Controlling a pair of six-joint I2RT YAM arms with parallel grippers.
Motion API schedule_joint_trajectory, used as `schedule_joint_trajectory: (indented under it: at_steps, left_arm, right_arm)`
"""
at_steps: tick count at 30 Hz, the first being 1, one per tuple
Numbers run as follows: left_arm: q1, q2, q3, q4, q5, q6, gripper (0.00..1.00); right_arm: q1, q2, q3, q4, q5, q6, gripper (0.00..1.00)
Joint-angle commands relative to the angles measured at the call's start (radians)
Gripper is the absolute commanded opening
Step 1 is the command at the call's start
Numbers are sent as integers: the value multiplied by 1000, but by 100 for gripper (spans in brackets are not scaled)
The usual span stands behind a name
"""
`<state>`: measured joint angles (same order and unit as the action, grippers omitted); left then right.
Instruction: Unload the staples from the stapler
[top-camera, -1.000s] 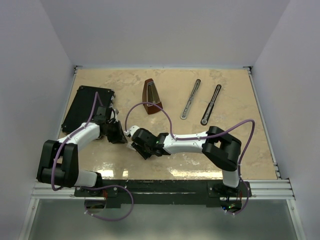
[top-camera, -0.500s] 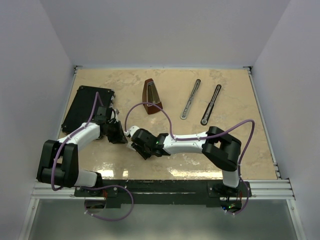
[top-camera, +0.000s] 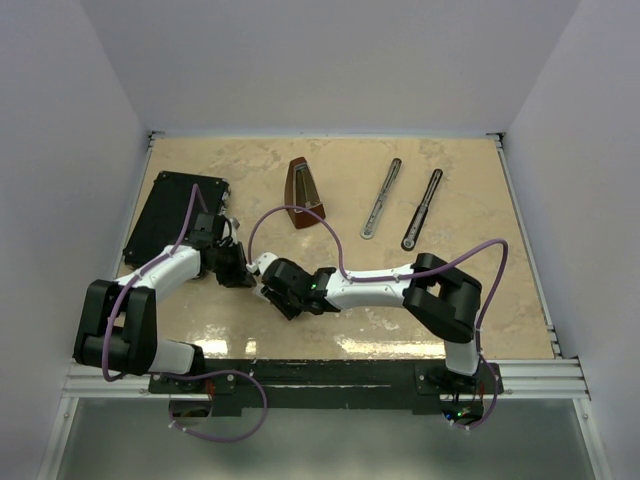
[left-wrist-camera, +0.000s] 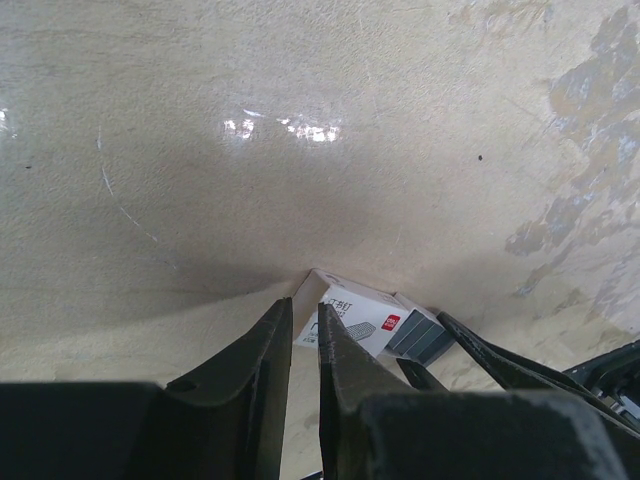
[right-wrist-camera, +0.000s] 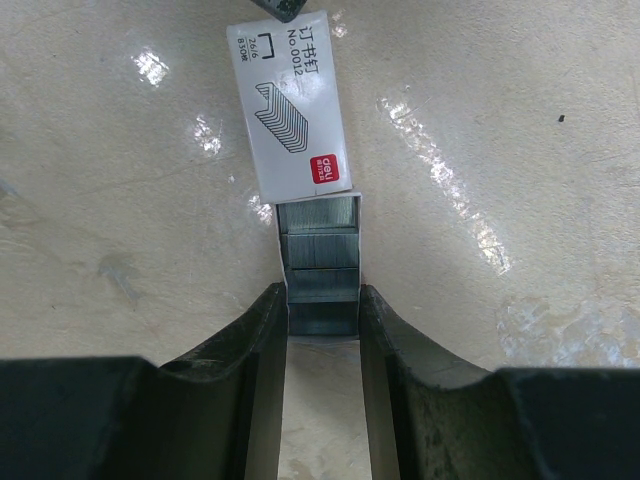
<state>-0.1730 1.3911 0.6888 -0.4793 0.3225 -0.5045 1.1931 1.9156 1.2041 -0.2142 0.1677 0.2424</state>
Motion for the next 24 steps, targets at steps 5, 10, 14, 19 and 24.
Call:
schedule_joint_trajectory:
  at_steps: [5,10,14,19,24]
  left_arm:
    - [-10,-1,-3,18,21,0,21]
    - [-10,0,-3,16,23,0,21]
    - [-10,0,0,15,23,0,21]
    - [-10,0,-3,16,21,0,20]
    - [-11,-1,-3,16,23,0,20]
  right_arm:
    - [19,6,9,41,-5,-5,29]
    - [23,10,9,48,-19,-11,29]
    - [25,25,21,42,-16,-14,28]
    - [26,26,22,47,-16,-11,28]
    - [25,30,14,65,-10,-8,28]
